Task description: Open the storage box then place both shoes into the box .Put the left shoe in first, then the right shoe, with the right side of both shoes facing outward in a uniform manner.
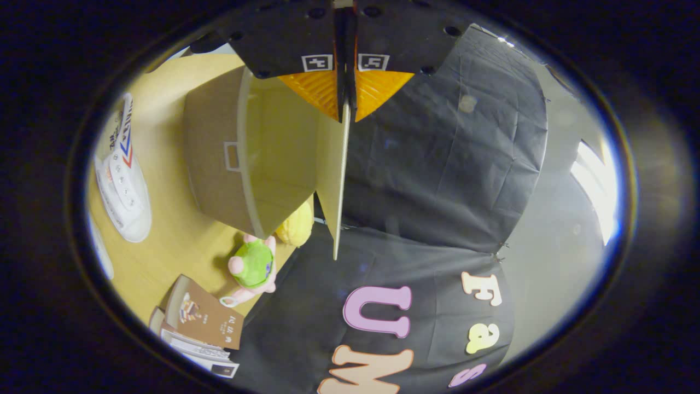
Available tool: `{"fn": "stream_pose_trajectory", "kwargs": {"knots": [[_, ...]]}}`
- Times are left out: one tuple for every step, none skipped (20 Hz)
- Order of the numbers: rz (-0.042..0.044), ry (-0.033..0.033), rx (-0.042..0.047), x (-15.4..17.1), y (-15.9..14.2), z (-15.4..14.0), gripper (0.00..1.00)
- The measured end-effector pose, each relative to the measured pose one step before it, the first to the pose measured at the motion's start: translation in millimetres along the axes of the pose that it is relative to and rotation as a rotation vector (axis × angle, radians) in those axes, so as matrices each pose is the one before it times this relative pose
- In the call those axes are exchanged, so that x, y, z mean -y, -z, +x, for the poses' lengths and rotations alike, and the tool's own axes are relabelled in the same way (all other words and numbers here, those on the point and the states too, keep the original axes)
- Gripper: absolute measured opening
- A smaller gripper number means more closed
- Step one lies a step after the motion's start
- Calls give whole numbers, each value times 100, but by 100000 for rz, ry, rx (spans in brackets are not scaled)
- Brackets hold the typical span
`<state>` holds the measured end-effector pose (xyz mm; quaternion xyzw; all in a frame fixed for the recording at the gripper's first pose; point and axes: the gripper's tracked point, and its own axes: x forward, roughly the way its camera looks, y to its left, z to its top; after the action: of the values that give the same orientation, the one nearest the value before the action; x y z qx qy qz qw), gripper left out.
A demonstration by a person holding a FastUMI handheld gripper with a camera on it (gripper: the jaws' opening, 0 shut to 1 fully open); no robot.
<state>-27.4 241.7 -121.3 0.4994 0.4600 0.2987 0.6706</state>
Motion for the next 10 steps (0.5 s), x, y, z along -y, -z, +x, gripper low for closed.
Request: {"fn": "stream_pose_trajectory", "kwargs": {"knots": [[-1925,-258,-333,-962,168,478,3],[-2200,-251,-417,-947,172,406,3],[-2488,-14,-462,-924,296,352,3],[-2234,299,-680,-621,181,621,3],[-1688,72,-665,-833,398,682,3],[-1225,-490,-691,-764,269,869,3],[-1073,-559,-585,-952,169,669,3],[-1145,-444,-702,-610,204,690,3],[-1431,-202,-664,-696,296,796,3],[-1399,-80,-673,-581,193,841,3]]}}
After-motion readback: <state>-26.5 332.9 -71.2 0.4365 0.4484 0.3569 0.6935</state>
